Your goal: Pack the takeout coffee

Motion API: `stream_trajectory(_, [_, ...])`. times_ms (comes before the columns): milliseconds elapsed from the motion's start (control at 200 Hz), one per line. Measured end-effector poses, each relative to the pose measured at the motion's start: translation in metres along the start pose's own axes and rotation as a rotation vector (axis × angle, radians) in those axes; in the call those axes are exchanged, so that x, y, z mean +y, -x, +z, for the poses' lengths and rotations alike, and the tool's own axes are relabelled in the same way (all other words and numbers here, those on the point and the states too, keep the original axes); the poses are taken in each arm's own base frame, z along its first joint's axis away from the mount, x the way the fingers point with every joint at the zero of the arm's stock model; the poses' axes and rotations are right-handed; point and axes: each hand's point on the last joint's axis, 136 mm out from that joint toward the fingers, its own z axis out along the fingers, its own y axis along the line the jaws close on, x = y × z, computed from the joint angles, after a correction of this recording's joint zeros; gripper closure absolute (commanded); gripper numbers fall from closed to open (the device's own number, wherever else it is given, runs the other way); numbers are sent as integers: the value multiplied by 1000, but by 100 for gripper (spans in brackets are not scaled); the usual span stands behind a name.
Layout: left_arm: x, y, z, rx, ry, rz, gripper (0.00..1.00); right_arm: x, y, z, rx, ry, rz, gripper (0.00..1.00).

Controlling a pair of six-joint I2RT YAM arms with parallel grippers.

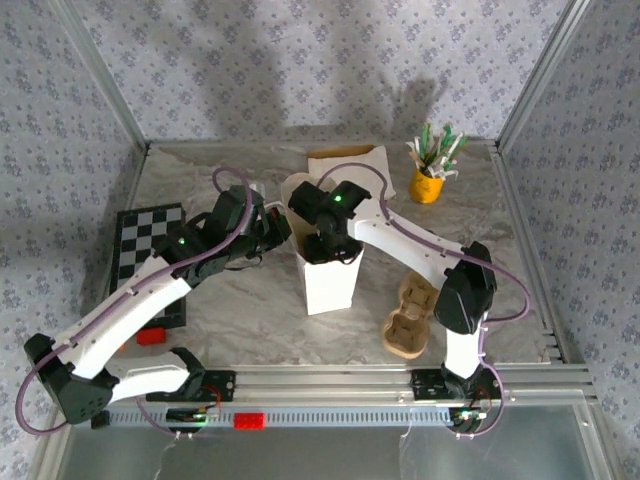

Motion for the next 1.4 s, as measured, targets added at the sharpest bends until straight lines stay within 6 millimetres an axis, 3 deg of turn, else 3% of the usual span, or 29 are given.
stream_trajectory(225, [0, 0, 0, 0, 1, 9, 91, 0, 1, 0, -9, -10, -6, 39])
stream_trajectory(440, [0, 0, -1, 2, 3, 17, 91, 1, 2, 0, -14, -11, -7, 39])
stream_trajectory(825, [-2, -2, 0, 17, -3, 26, 98, 1, 2, -1, -17, -8, -7, 39])
stream_trajectory(1399, [-3, -3, 1, 29, -8, 25, 99, 1, 5, 1, -50, -1, -7, 39])
